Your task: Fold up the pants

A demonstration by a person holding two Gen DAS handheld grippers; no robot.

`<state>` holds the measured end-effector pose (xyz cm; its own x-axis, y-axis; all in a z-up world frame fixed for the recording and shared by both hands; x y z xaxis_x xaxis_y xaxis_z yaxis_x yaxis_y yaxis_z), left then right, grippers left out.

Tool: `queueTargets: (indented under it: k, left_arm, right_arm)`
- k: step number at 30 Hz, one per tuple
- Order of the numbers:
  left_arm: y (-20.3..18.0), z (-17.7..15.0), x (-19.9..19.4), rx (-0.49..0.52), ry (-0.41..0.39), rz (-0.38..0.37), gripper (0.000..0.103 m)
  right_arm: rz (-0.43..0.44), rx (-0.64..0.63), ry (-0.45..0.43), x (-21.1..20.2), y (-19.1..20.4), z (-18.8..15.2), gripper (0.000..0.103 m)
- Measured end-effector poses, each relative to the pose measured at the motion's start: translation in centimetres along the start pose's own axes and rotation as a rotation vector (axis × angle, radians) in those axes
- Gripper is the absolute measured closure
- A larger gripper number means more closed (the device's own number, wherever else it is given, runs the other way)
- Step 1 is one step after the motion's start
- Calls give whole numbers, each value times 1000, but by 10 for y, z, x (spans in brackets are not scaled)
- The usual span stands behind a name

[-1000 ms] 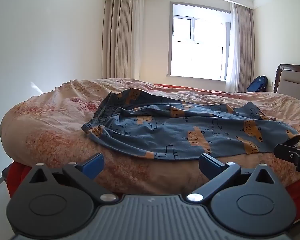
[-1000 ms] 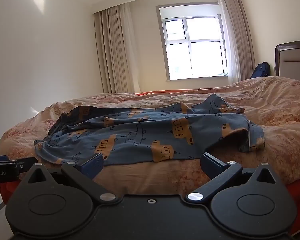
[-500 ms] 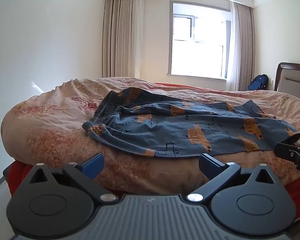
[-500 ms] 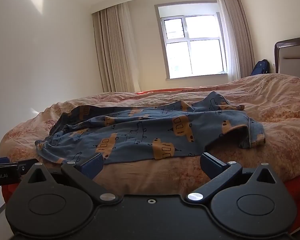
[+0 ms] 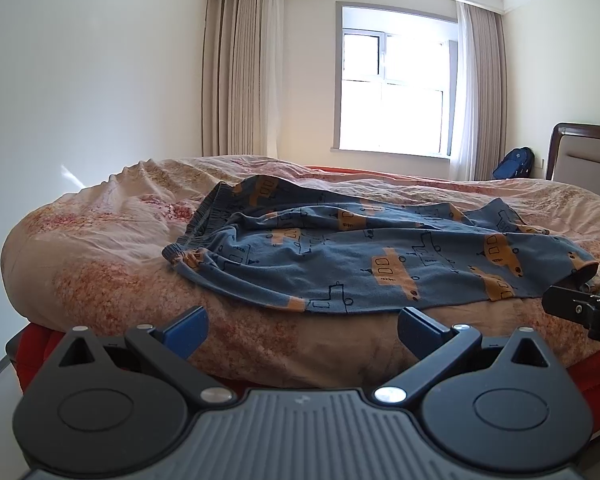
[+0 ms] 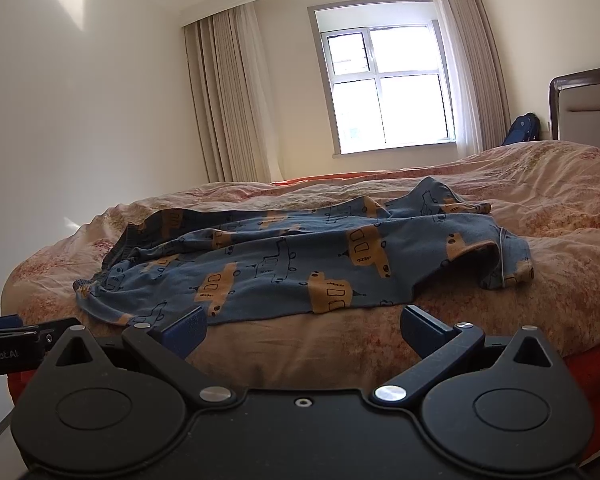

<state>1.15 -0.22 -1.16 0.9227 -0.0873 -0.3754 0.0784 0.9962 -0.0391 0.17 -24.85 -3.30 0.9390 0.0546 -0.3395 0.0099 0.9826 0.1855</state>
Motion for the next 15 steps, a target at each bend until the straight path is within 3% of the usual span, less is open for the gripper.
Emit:
queueTargets:
  k: [15]
  left_arm:
    - [-4,-1,-1,16,-2,-9,0]
  right_arm:
    - [3,0,-1,-1,0,0,0]
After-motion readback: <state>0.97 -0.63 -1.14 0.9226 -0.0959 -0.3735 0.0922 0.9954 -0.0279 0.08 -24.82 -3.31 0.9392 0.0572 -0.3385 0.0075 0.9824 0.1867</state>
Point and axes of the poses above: each gripper's, at about its wrist camera, not at the fingertips, and x roughly the way its jaws point, y to its left, z to its top, the point moved 2 cm from there along x, roughly the way its jaws point, and after that the axes turned 5 degrees about -z, right-handed, at the moved point
